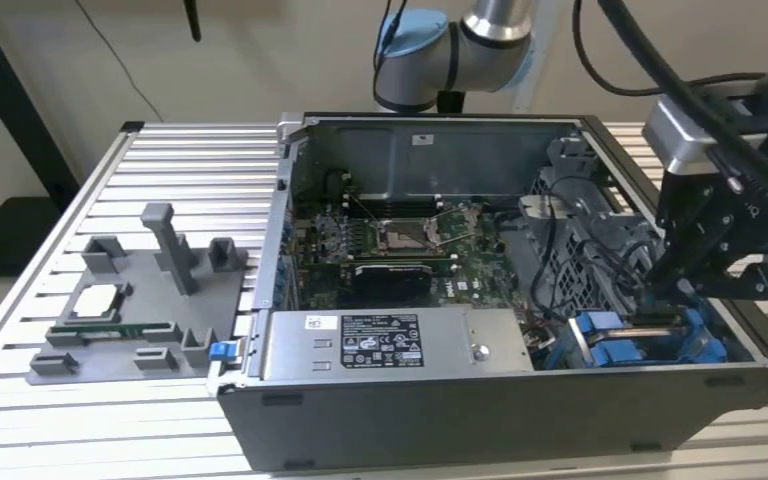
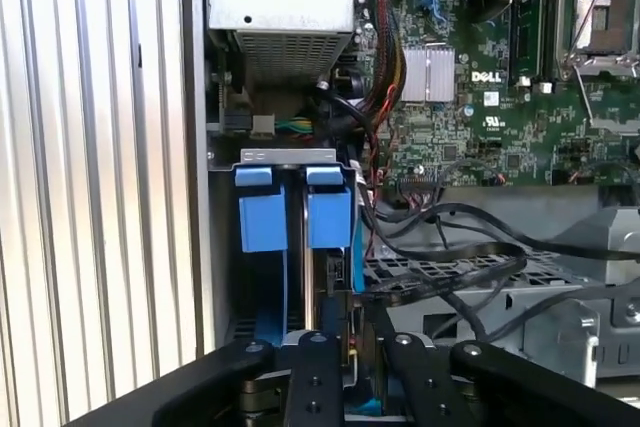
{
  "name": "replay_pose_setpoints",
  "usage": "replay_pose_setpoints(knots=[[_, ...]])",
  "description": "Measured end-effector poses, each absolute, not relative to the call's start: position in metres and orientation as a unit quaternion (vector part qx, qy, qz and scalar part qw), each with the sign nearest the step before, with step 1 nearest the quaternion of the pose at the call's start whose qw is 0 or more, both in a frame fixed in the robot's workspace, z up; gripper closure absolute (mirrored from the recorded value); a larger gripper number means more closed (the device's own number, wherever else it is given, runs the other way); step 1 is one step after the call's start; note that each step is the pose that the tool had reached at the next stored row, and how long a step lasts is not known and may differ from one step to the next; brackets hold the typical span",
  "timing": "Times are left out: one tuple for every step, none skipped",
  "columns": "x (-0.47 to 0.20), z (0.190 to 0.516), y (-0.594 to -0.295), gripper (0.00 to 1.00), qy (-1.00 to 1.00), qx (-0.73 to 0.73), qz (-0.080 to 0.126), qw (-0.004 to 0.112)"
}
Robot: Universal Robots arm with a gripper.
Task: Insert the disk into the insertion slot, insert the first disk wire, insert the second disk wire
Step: 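Insert the second disk wire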
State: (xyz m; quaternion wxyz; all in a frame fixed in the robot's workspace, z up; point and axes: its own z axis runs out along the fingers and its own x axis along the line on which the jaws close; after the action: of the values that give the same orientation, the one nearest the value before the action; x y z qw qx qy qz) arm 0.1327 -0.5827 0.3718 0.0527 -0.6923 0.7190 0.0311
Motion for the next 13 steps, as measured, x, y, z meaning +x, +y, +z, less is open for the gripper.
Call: replay_pose_setpoints(knots=[[0.133, 0.376, -0.583, 0.0, 0.719, -0.692, 0.031, 0.053], [0.133, 0.38, -0.583, 0.0, 0.719, -0.692, 0.031, 0.052], [0.133, 0.384, -0.583, 0.0, 0.719, -0.692, 0.032, 0.052], [0.133, 0.388, -0.583, 0.0, 0.719, -0.692, 0.032, 0.052], [0.133, 0.391, -0.583, 0.0, 0.719, -0.692, 0.033, 0.051], [0.133, 0.393, -0.583, 0.0, 0.719, -0.692, 0.033, 0.051], [0.133, 0.395, -0.583, 0.0, 0.719, -0.692, 0.034, 0.05], [0.133, 0.397, -0.583, 0.0, 0.719, -0.692, 0.035, 0.049], [0.133, 0.4, -0.583, 0.0, 0.72, -0.692, 0.036, 0.048], [0.133, 0.403, -0.583, 0.0, 0.72, -0.692, 0.037, 0.047], [0.133, 0.405, -0.583, 0.0, 0.72, -0.691, 0.037, 0.046], [0.133, 0.409, -0.583, 0.0, 0.72, -0.691, 0.038, 0.046], [0.133, 0.41, -0.583, 0.0, 0.721, -0.691, 0.038, 0.046]])
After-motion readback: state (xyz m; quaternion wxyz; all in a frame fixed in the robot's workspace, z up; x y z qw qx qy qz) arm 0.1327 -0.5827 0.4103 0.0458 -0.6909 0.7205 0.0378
